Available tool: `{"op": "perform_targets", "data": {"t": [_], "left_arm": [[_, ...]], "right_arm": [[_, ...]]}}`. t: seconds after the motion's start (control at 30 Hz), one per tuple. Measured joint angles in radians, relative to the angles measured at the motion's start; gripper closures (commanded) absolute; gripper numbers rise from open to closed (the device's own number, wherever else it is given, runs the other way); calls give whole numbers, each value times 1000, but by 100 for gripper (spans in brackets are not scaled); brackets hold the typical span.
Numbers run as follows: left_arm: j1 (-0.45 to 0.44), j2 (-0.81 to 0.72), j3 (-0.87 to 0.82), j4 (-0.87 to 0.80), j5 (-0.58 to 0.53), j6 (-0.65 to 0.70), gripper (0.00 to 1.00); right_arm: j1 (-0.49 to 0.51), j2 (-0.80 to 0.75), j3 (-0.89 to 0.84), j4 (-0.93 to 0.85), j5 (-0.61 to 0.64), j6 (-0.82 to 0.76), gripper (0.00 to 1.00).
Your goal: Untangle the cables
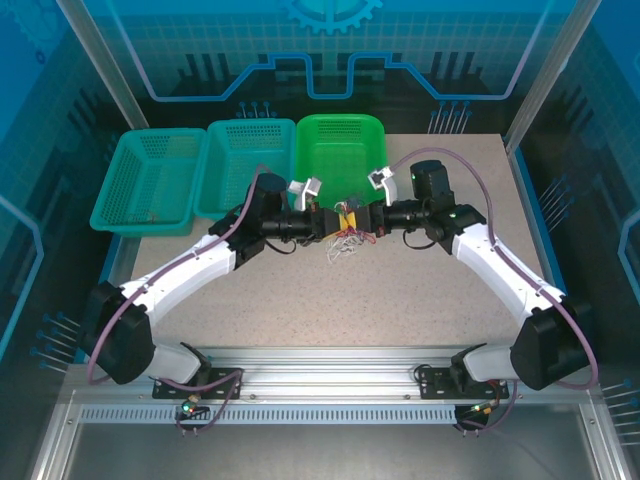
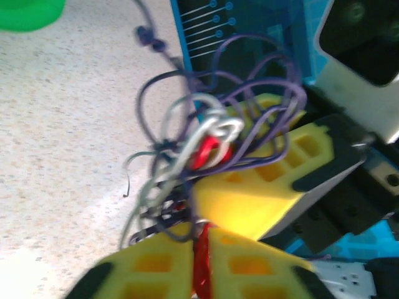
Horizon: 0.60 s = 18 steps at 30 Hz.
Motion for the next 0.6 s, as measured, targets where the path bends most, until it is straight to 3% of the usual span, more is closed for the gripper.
{"op": "perform_targets", "data": {"t": [0.13,0.3,0.5,0.6], "left_arm": [[-2,-9,-4,-23,-48,7,100],[5,-69,-31,-64,-141,11,100],[63,-159,-80,-129,-193,22,100],[63,-160,-80,-159,-194,33,100]], "right_arm": [[5,5,0,-9,43,11,93],[-23,-42,-72,-5,188,97,91],[-245,-117,-188,-86,394,220,91],[-262,-130,-211,-123,431,243,91]]}}
